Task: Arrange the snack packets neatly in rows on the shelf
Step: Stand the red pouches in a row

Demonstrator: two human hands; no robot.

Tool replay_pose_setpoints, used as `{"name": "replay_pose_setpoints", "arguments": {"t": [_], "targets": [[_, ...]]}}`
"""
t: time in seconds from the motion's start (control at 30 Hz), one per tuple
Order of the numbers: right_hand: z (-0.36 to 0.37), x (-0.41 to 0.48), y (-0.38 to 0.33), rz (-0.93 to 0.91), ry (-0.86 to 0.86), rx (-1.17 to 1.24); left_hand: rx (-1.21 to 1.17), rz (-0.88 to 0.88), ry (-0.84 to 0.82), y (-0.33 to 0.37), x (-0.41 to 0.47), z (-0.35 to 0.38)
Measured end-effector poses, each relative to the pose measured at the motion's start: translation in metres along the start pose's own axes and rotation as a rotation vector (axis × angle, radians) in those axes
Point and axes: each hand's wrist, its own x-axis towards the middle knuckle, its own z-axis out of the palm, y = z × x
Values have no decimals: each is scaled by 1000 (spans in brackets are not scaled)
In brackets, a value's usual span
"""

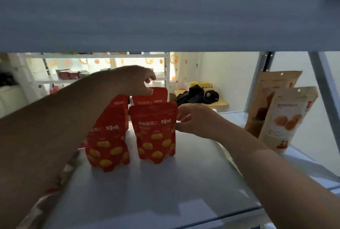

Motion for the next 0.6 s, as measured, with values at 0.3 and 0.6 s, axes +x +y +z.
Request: {"name": "replay_pose_setpoints", "arguments": {"t": [0.3,0.6], "targets": [[1,10,7,93,-40,68,110,38,-77,-8,24,16],[-19,1,32,153,-3,88,155,120,-154,25,50,19]]}}
